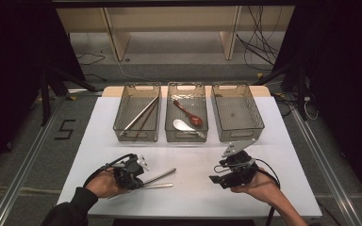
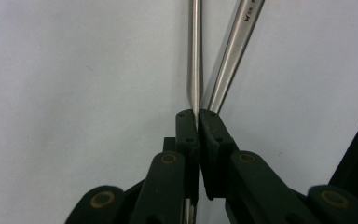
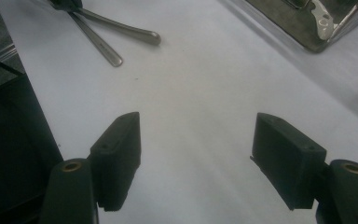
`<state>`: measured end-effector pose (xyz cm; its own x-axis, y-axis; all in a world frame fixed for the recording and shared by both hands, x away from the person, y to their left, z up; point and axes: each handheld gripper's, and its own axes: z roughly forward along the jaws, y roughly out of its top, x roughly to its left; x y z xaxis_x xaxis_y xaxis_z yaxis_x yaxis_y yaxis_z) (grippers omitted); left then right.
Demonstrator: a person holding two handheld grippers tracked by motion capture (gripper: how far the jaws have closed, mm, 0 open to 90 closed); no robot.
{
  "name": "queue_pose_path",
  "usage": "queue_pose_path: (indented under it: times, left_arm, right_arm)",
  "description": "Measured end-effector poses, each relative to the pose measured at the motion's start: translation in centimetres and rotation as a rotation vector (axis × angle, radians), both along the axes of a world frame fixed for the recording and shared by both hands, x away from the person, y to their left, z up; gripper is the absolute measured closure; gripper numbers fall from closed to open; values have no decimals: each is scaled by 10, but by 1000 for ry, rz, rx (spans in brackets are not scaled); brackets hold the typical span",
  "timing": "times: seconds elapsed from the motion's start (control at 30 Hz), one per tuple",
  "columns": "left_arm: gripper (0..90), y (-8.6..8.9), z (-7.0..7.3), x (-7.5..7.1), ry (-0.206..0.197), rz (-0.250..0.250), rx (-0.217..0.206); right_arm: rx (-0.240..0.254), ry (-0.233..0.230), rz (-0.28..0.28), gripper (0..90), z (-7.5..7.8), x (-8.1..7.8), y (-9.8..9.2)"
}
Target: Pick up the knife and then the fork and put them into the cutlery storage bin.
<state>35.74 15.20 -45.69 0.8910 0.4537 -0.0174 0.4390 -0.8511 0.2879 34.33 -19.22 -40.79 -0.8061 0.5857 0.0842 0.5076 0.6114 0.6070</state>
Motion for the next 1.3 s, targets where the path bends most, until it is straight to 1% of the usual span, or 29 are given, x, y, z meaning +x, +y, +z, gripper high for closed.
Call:
queue_pose_path:
  times: [0.03, 0.07, 0.1, 0.17, 0.2, 0.27, 0.3, 0.33, 0.37, 0.4, 0.47, 0.5, 0.53, 0.57, 0.6, 0.73, 0.83, 0.87, 0.93, 1.0, 1.07, 1.1, 1.2, 1.23, 1.3]
  left_arm:
    - [859, 0, 0, 1, 3, 3, -2]
    - [858, 0, -1, 0, 3, 19, -13]
    - [856, 0, -1, 1, 3, 18, -9]
    - [851, -3, -1, 1, -8, 20, -2]
    - [850, -4, -1, 2, -11, 15, 9]
    - [849, -6, -2, 3, -6, 28, 11]
    - [846, -7, -2, 5, -7, 21, 18]
    - [840, -8, -4, 5, -13, 27, 14]
    - [831, -9, -4, 7, -13, 16, 28]
    - [826, -10, -5, 7, -11, 23, 24]
    - [830, -12, -7, 6, -15, 15, 40]
    - [833, -12, -7, 6, -17, 14, 42]
    - [833, -13, -7, 6, -19, 23, 37]
    - [835, -13, -7, 6, -18, 6, 51]
    - [848, -14, -7, 5, -23, 8, 52]
    - [868, -11, -6, 7, -7, 22, 34]
    - [872, -11, -6, 6, -22, 20, 27]
    - [873, -11, -5, 5, -29, 23, 19]
    - [874, -11, -2, 5, -31, 22, -2]
    - [874, -11, 1, 5, -27, 8, -13]
    - [875, -12, 4, 2, -35, 2, -28]
    - [875, -12, 6, 2, -26, -10, -26]
    - [874, -15, 11, -2, -21, -19, -55]
    - [874, -17, 13, -4, -28, -32, -50]
    - [874, -21, 17, -7, -21, -59, -57]
  right_arm:
    - [-1, 1, 0, 333, 0, 0, 0]
    - [0, 0, 2, 333, 0, 0, 0]
    - [-2, -7, 7, 333, -1, 0, 1]
    - [-3, 0, 2, 333, 0, 0, 1]
    - [-3, 0, 2, 333, -1, 0, 1]
    - [-1, 4, 3, 333, -1, 0, 1]
    - [-1, 4, 2, 333, -1, 0, 1]
    - [-3, 3, 4, 334, -1, 1, 1]
    - [-3, 5, 4, 333, -1, 0, 1]
    - [-3, 6, 4, 334, -1, 0, 1]
    - [-1, 2, 4, 334, -1, 0, 1]
    - [0, -1, 6, 334, -1, 0, 1]
    - [2, 2, 2, 333, -1, 0, 1]
    - [2, 4, 0, 333, -1, 0, 0]
    - [2, 5, -1, 334, -1, 0, 0]
    - [-1, -2, 6, 334, 0, 0, 1]
    - [4, -6, 6, 334, 0, 0, 1]
    - [4, -4, 7, 334, 0, 0, 1]
    - [4, -3, 8, 334, 0, 0, 1]
    - [5, 1, 3, 334, 0, 0, 1]
    - [7, 0, 6, 334, 0, 0, 1]
    - [7, -3, 9, 334, 0, 0, 1]
    - [14, -5, 9, 334, 2, -1, 2]
    - [17, -11, 14, 335, 2, -1, 3]
    - [24, -18, 20, 335, 4, -2, 5]
